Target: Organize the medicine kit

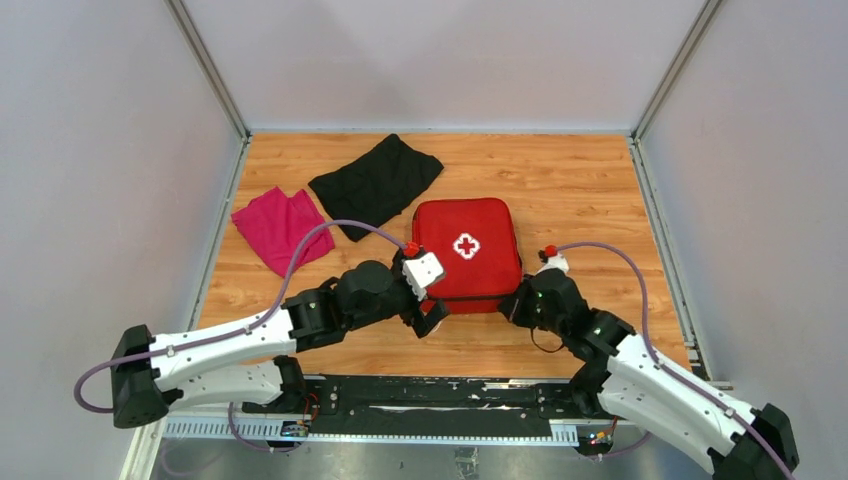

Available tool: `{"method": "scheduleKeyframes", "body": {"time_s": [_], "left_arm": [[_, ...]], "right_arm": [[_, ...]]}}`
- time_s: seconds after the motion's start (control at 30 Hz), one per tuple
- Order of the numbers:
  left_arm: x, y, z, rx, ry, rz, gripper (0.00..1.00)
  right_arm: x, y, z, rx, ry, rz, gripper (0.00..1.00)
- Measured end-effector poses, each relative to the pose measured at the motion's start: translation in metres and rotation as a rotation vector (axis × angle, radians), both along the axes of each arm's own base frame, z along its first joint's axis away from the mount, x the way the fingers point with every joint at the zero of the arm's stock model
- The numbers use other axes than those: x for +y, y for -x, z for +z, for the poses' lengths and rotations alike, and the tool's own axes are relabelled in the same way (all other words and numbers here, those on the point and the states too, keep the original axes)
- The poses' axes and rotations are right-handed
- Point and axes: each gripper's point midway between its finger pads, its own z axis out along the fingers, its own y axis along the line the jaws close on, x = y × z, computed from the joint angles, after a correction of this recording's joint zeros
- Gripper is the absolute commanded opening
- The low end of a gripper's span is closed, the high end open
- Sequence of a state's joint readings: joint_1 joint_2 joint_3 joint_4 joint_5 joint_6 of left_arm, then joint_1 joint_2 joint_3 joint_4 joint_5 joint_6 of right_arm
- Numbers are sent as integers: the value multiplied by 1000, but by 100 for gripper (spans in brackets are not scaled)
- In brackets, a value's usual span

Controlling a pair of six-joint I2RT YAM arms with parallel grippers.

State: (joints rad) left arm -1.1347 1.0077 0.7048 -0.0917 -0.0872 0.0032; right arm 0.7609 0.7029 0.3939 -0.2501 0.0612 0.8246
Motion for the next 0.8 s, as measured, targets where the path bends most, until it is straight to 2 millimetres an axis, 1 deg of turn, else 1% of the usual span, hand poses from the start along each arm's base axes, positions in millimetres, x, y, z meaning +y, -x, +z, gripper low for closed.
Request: {"method": "scheduleKeyframes", "body": {"time_s": [0.1, 0.2, 0.27, 0.33, 0.4, 0.5, 0.53, 0.57, 0.6, 0.7, 0.8], "left_arm": [[5, -7, 18, -23, 62, 55, 98], [10, -19, 22, -15, 87, 107, 97], [17, -33, 19, 0, 89, 161, 97], [28, -55, 13, 24, 90, 239, 97], [39, -78, 8, 42, 89, 313, 98], [50, -113, 6, 64, 97, 401, 98], [53, -127, 9, 69, 104, 427, 98], [53, -138, 10, 72, 110, 443, 98], [53, -147, 11, 72, 118, 453, 98], [46, -184, 15, 80, 140, 471, 98], [37, -215, 5, 102, 136, 474, 98]], "right_arm": [[-28, -14, 0, -14, 21, -133, 0], [-52, -28, -3, -9, 48, -247, 0], [-67, -36, -6, 2, 68, -307, 0], [-85, -47, -9, 22, 96, -377, 0], [-97, -56, -11, 42, 118, -416, 0], [-105, -72, -12, 61, 121, -431, 0], [-107, -79, -12, 62, 118, -429, 0], [-108, -84, -13, 64, 119, -425, 0], [-110, -89, -12, 62, 121, -422, 0], [-112, -105, -12, 61, 113, -386, 0], [-107, -118, -11, 57, 100, -321, 0]]}}
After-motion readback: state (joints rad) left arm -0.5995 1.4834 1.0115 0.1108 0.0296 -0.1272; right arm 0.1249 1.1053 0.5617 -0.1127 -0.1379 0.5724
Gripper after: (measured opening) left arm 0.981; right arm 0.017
